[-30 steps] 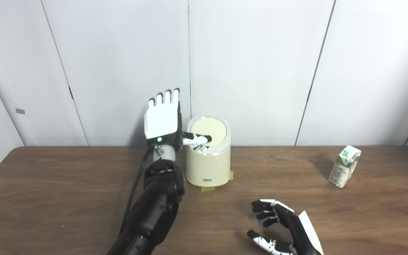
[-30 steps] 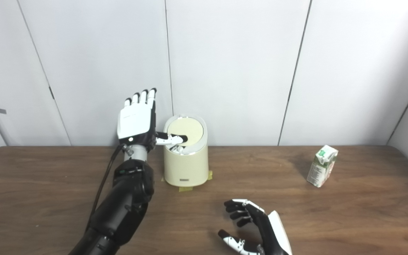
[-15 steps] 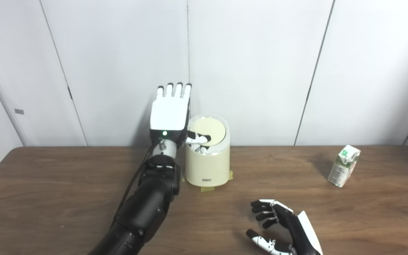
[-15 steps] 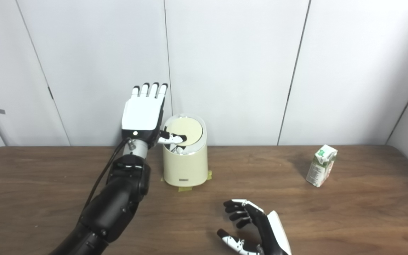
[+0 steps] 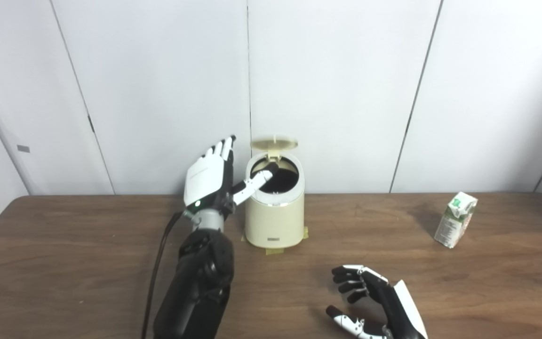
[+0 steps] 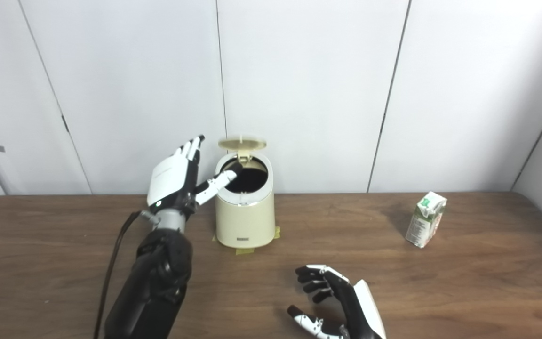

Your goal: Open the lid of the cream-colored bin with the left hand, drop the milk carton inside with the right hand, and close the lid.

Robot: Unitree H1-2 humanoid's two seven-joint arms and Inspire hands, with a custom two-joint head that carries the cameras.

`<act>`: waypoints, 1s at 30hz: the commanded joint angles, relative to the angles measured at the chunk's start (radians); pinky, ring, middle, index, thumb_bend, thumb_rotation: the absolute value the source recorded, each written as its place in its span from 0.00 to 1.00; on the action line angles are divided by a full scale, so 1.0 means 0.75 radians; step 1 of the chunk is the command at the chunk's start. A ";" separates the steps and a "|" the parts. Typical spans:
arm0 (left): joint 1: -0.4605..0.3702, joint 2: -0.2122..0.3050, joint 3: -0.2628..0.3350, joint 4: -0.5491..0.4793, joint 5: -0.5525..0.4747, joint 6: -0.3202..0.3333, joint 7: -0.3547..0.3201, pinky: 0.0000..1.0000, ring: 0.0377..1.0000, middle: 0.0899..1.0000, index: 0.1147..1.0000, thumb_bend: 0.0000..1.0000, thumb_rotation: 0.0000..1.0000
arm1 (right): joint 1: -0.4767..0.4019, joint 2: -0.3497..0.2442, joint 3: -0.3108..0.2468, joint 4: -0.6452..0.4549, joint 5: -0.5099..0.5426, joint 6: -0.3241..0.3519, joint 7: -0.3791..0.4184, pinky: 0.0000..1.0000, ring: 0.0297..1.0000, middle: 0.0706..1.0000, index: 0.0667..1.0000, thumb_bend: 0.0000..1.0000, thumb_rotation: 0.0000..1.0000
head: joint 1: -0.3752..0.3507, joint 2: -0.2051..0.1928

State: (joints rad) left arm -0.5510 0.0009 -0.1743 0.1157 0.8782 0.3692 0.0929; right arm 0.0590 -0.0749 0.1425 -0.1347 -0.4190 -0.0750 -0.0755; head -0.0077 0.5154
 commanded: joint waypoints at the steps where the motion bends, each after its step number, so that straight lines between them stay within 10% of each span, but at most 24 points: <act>1: 0.004 0.009 -0.013 -0.108 -0.023 -0.039 0.027 1.00 1.00 1.00 1.00 0.70 1.00 | -0.004 -0.014 -0.008 0.036 -0.014 -0.014 -0.012 0.50 0.59 0.63 0.64 0.29 0.12 | -0.003 -0.002; 13: 0.423 0.040 -0.055 -0.452 -0.023 -0.150 0.134 1.00 1.00 1.00 1.00 0.50 1.00 | -0.004 -0.011 -0.065 0.032 0.044 -0.104 -0.079 0.48 0.57 0.61 0.63 0.31 0.07 | 0.003 -0.022; 20: 0.658 0.046 -0.048 -0.548 -0.186 -0.356 0.186 0.98 1.00 1.00 1.00 0.34 1.00 | -0.055 -0.028 -0.128 -0.008 -0.027 -0.286 -0.250 0.49 0.59 0.62 0.64 0.58 0.22 | -0.020 -0.031; 25: 0.779 0.063 -0.030 -0.576 -0.292 -0.432 0.152 0.95 0.99 0.98 0.98 0.39 1.00 | -0.158 -0.133 -0.237 0.011 0.041 -0.336 -0.231 0.70 0.74 0.75 0.75 0.83 0.33 | -0.028 -0.033; 30: 0.863 0.094 0.000 -0.510 -0.367 -0.517 0.148 0.92 0.97 0.97 0.96 0.37 1.00 | -0.282 -0.224 -0.324 -0.072 0.118 -0.207 -0.164 0.76 0.81 0.81 0.81 0.96 0.42 | -0.035 -0.033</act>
State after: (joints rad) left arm 0.0666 0.0525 -0.1763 -0.2603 0.6104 0.0232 0.1949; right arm -0.1064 -0.2445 -0.0985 -0.1470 -0.3467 -0.2398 -0.2143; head -0.0322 0.4893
